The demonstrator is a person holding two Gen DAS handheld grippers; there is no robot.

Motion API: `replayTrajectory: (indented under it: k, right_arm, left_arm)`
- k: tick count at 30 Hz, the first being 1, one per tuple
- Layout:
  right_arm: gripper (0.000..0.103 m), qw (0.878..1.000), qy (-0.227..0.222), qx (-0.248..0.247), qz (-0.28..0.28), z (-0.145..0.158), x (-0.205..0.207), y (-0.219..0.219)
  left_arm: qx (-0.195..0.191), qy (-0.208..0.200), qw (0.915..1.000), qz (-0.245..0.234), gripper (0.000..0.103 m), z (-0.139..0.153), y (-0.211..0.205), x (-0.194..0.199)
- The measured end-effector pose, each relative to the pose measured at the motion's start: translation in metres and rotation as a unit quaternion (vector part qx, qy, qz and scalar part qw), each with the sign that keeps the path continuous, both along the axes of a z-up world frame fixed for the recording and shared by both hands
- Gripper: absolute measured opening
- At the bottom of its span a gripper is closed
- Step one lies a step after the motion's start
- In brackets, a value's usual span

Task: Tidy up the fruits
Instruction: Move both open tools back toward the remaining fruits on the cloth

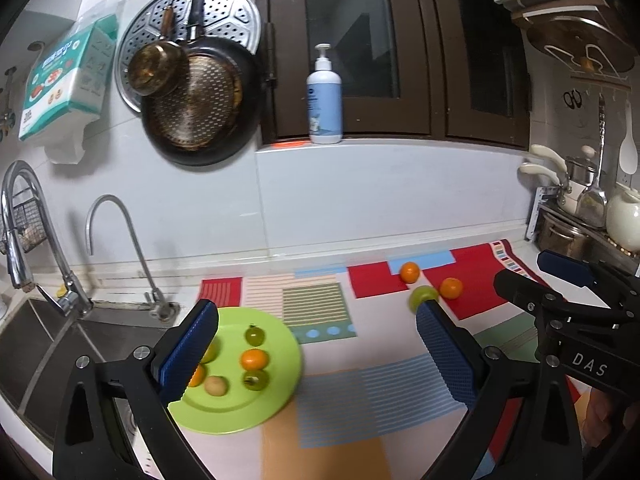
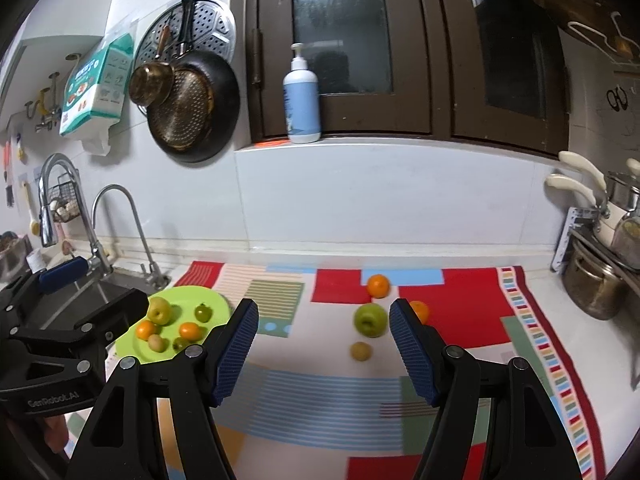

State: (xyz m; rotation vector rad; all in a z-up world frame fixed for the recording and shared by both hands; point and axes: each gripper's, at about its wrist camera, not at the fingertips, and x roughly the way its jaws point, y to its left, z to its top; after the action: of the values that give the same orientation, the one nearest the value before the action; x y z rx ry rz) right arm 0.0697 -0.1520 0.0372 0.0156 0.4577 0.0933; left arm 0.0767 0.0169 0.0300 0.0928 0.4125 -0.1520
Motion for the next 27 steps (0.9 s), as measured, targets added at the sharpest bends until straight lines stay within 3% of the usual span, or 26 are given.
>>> replayTrajectory:
  k: [17, 27]
  right_arm:
    - [0.069, 0.999, 0.025, -0.021, 0.024, -0.019, 0.028, -0.072]
    - [0.069, 0.997, 0.056, -0.040, 0.033, -0.044, 0.072, -0.100]
  left_arm:
    - [-0.021, 0.025, 0.9993, -0.019, 0.102, -0.029, -0.080, 0.028]
    - [0.017, 0.050, 0.9978, -0.041, 0.097, -0.058, -0.118, 0.064]
